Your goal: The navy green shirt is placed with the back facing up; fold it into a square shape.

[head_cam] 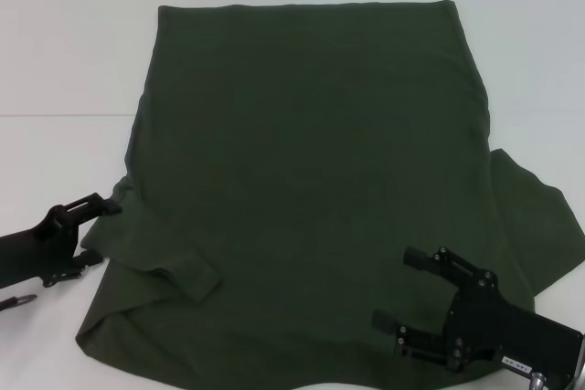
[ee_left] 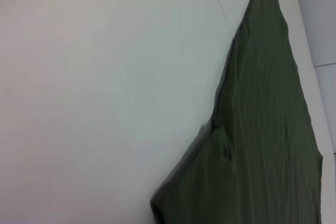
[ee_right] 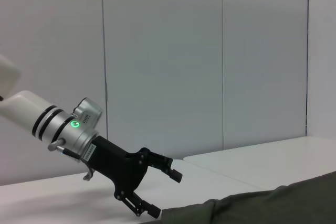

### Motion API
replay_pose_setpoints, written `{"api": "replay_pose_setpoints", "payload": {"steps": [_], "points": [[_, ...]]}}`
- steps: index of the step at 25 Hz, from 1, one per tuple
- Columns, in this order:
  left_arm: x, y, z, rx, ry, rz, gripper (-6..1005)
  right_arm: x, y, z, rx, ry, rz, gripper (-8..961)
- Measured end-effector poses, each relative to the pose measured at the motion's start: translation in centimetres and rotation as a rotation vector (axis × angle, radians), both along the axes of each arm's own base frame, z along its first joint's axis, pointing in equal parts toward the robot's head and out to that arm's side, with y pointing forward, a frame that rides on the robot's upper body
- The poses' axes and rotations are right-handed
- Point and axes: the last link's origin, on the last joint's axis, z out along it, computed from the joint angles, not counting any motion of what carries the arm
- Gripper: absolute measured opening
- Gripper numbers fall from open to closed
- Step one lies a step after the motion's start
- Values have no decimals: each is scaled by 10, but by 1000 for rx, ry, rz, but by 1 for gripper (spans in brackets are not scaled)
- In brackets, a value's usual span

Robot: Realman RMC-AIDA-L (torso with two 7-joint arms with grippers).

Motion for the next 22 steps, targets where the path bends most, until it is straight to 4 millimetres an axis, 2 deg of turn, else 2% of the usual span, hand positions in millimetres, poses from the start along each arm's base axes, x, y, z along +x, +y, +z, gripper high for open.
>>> {"api": "replay_pose_setpoints", "payload": {"steps": [22], "points": [[-5,-1,-3,9,20,26,899,1,0,1,5,2,-5,931]]}}
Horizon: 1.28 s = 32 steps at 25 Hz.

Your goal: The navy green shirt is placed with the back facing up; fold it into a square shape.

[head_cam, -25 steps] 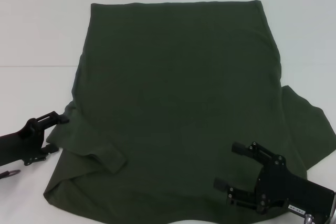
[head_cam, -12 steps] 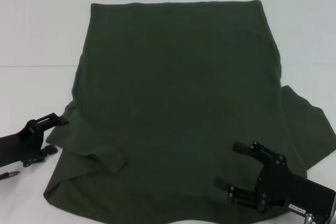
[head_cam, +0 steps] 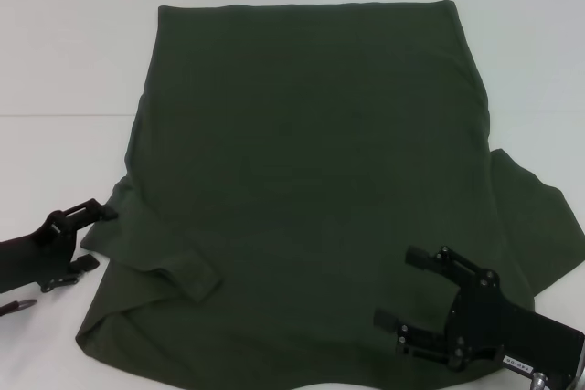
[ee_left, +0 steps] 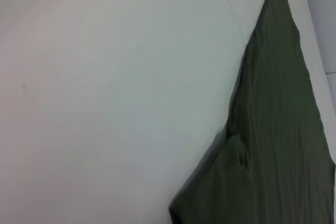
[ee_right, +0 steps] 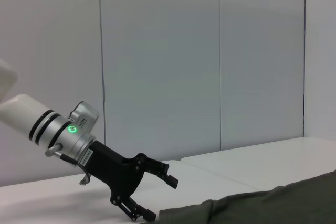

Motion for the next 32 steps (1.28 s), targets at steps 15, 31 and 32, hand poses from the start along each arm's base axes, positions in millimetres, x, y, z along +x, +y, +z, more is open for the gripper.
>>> {"api": "replay_pose_setpoints", "payload": {"steps": [15,31,32], "points": [[4,5,-5,-1,11,-4,898,1,-1,0,0,0,-2,930],[15,16,-9,15,21,-35,896,1,-1,0,0,2,-2,931],[15,16,-9,16,21,-35,896,1,-1,0,0,3,-1,931]]}}
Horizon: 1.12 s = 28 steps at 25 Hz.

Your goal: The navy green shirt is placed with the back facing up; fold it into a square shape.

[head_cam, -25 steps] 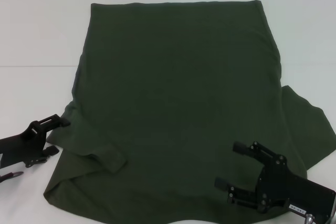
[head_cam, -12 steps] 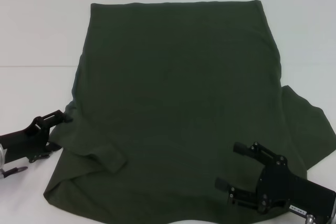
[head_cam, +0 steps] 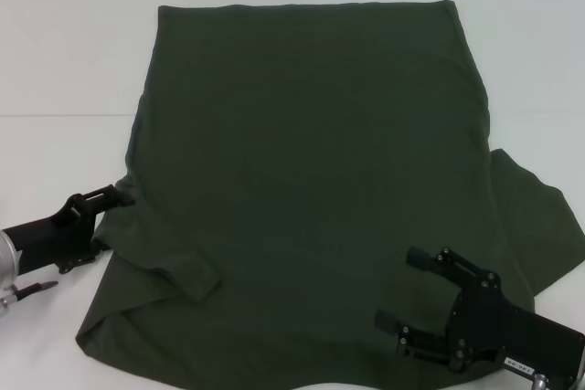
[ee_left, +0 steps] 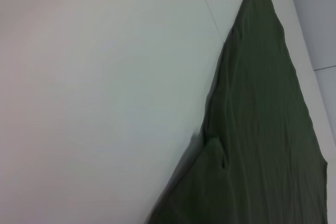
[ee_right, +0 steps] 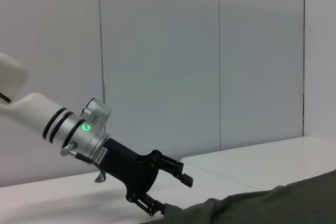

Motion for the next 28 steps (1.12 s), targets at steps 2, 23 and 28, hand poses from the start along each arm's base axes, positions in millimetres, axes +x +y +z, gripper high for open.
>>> {"api": "replay_pose_setpoints", "payload": {"steps": [2,23,28], "points": [[0,0,0,1,-2,1,873,0,0,0,0,2,1,930],[-1,-1,0,2,7,-6,130,-1,-2,-1,-5,12,2,930],[1,1,0,9,1,-14,34,-1,-2,-1,-6,12,1,930]]}}
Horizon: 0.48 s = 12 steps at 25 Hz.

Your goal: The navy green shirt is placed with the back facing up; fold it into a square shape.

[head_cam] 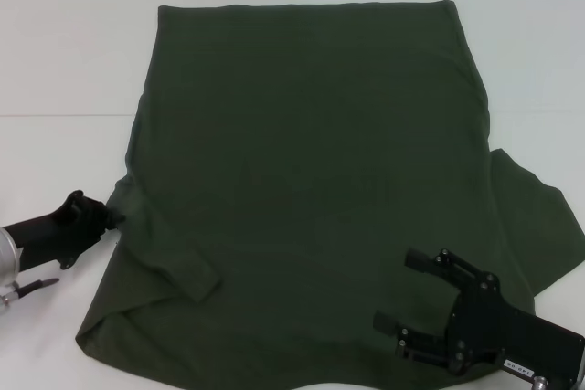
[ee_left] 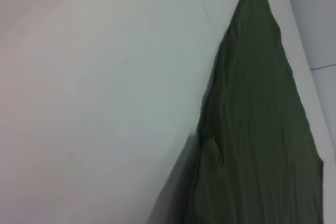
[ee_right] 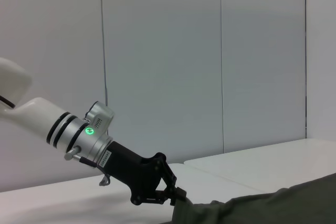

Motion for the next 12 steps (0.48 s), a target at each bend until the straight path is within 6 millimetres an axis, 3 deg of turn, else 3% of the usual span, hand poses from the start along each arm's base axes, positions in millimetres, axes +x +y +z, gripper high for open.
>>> {"api": "replay_pose_setpoints", "payload": {"steps": [12], "points": [[32,16,-7,78,-22,-150,38,-1,0,-1,-5,0,2,930]]}}
